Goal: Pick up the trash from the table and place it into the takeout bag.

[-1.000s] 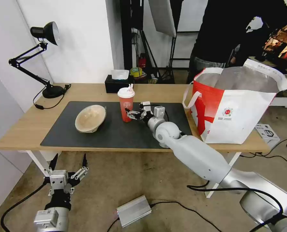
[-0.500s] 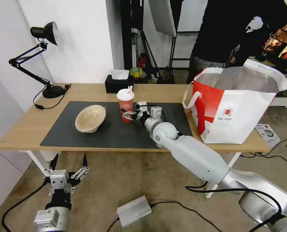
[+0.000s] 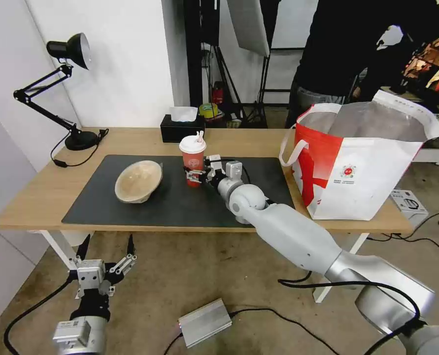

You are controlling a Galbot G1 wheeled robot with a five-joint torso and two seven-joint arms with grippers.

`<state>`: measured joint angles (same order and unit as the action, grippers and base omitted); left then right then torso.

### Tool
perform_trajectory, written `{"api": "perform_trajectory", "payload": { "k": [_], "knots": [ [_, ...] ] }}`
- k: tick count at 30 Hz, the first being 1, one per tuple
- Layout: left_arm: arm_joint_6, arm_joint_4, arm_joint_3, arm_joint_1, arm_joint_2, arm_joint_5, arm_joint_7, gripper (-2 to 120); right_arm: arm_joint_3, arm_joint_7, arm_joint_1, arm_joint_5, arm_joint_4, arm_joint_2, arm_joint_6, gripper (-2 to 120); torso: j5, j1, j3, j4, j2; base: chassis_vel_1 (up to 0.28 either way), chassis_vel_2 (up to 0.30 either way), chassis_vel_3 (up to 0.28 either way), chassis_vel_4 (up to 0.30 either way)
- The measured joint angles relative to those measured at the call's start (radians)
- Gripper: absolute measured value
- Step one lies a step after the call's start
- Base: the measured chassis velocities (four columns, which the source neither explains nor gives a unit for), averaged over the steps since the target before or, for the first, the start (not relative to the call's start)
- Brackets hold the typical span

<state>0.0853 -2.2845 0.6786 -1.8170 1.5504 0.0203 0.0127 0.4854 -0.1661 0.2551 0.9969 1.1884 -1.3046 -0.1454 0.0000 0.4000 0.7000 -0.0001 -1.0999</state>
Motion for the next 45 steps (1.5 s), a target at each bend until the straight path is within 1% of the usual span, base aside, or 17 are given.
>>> {"api": "perform_trajectory", "payload": {
  "k": [9, 13, 19, 22, 23, 24, 29, 30, 34, 35, 39, 40, 42, 44, 45],
  "knots": [
    [0.015, 0.002, -0.008, 0.002, 0.005, 0.002, -0.002, 100, 0.0, 0.015, -0.011, -0.005, -0.042, -0.027, 0.007, 100, 0.0, 0.0, 0.0, 0.0, 0.0, 0.0, 0.0, 0.0, 0.0],
    [0.017, 0.002, -0.01, 0.002, 0.008, 0.003, -0.002, 100, 0.002, 0.027, -0.021, -0.014, -0.076, -0.06, 0.011, 100, 0.0, 0.0, 0.0, 0.0002, 0.0, 0.0, 0.0, 0.0, 0.0],
    [0.02, 0.002, -0.01, 0.001, 0.01, 0.003, -0.003, 100, 0.002, 0.035, -0.024, -0.021, -0.096, -0.085, 0.016, 100, -0.0001, 0.0, 0.0, 0.0001, 0.0, 0.0, 0.0, 0.0, 0.0],
    [0.022, 0.002, -0.012, 0.001, 0.011, 0.003, -0.003, 100, 0.003, 0.035, -0.024, -0.025, -0.105, -0.1, 0.018, 97, 0.0, 0.0, 0.0, 0.0002, 0.0, 0.0, 0.0, 0.0, 0.0],
    [0.022, 0.002, -0.012, 0.002, 0.011, 0.003, -0.003, 100, 0.004, 0.036, -0.024, -0.027, -0.107, -0.104, 0.019, 93, 0.0, 0.0, 0.0, 0.0001, 0.0, 0.0, 0.0, 0.0, 0.0],
    [0.022, 0.002, -0.012, 0.002, 0.011, 0.003, -0.003, 100, 0.004, 0.036, -0.024, -0.027, -0.107, -0.104, 0.019, 93, 0.0, 0.0, 0.0, 0.0001, 0.0, 0.0, 0.0, 0.0, 0.0],
    [0.024, 0.001, -0.011, 0.002, 0.011, 0.003, -0.003, 100, 0.006, 0.036, -0.023, -0.033, -0.112, -0.108, 0.022, 71, 0.0, 0.0, 0.0, 0.0001, 0.0, 0.0, 0.0, 0.0, 0.0],
    [0.024, 0.001, -0.011, 0.002, 0.011, 0.003, -0.003, 100, 0.006, 0.036, -0.023, -0.033, -0.112, -0.108, 0.022, 71, 0.0, 0.0, 0.0, 0.0001, 0.0, 0.0, 0.0, 0.0, 0.0],
    [0.024, 0.001, -0.011, 0.003, 0.011, 0.003, -0.003, 100, 0.006, 0.036, -0.018, -0.034, -0.107, -0.096, 0.024, 54, 0.0, 0.0, 0.0, 0.0001, 0.0, 0.0, 0.0, 0.0, 0.0],
    [0.024, 0.001, -0.011, 0.003, 0.011, 0.003, -0.003, 100, 0.006, 0.036, -0.018, -0.034, -0.107, -0.096, 0.024, 54, 0.0, 0.0, 0.0, 0.0001, 0.0, 0.0, 0.0, 0.0, 0.0],
    [0.025, 0.001, -0.012, 0.004, 0.011, 0.003, -0.003, 100, 0.007, 0.034, -0.015, -0.034, -0.093, -0.077, 0.025, 37, 0.0001, 0.0, 0.0, 0.0, 0.0, 0.0, 0.0, 0.0, 0.0],
    [0.025, 0.001, -0.012, 0.004, 0.011, 0.003, -0.003, 100, 0.007, 0.034, -0.015, -0.034, -0.093, -0.077, 0.025, 37, 0.0001, 0.0, 0.0, 0.0, 0.0, 0.0, 0.0, 0.0, 0.0],
    [0.025, 0.001, -0.014, 0.005, 0.011, 0.003, -0.003, 100, 0.008, 0.031, -0.014, -0.033, -0.082, -0.066, 0.025, 26, 0.0001, 0.0, 0.0, 0.0001, 0.0, 0.0, 0.0, 0.0, 0.0],
    [0.025, 0.001, -0.014, 0.006, 0.01, 0.003, -0.003, 100, 0.009, 0.028, -0.013, -0.032, -0.069, -0.054, 0.025, 19, 0.0, 0.0, 0.0, 0.0001, 0.0, 0.0, 0.0, 0.0, 0.0],
    [0.025, 0.001, -0.014, 0.006, 0.01, 0.003, -0.003, 100, 0.009, 0.028, -0.013, -0.032, -0.069, -0.054, 0.025, 19, 0.0, 0.0, 0.0, 0.0001, 0.0, 0.0, 0.0, 0.0, 0.0]
  ]
}}
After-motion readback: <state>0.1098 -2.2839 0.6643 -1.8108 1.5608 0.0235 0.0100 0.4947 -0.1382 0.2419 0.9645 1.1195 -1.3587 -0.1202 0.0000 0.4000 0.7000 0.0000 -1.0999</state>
